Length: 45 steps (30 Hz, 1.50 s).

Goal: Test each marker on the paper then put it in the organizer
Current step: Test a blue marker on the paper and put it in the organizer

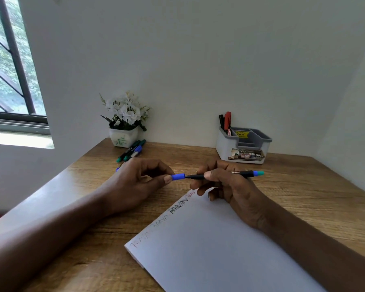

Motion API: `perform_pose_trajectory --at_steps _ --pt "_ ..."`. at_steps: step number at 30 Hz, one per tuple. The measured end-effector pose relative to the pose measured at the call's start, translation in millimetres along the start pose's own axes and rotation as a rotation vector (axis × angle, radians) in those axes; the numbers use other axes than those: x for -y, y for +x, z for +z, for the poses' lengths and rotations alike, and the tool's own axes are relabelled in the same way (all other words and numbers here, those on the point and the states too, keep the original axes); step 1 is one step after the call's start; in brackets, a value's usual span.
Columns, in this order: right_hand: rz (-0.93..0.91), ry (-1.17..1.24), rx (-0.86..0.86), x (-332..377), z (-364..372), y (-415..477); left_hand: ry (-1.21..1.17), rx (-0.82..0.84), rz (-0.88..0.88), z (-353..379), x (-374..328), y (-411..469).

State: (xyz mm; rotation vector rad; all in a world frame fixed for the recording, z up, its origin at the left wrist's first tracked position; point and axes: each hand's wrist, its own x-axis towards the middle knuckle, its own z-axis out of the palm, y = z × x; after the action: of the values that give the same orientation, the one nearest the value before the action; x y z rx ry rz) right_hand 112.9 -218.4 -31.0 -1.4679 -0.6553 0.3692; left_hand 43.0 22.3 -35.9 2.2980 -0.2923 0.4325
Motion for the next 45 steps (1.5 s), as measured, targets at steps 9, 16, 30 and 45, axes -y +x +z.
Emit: perform_pose_trajectory --at_steps 9,16,30,45 --pt "-0.117 -0.143 -0.042 5 13 -6 -0.127 0.055 0.151 6 -7 -4" --pt "-0.187 -0.099 -0.064 18 20 -9 -0.335 -0.030 0.181 13 -15 -11" --pt "-0.251 -0.178 -0.239 14 -3 -3 0.397 0.148 0.064 0 -5 -4" --pt "-0.372 -0.425 -0.760 27 -60 35 0.530 0.423 -0.108 -1 2 7"
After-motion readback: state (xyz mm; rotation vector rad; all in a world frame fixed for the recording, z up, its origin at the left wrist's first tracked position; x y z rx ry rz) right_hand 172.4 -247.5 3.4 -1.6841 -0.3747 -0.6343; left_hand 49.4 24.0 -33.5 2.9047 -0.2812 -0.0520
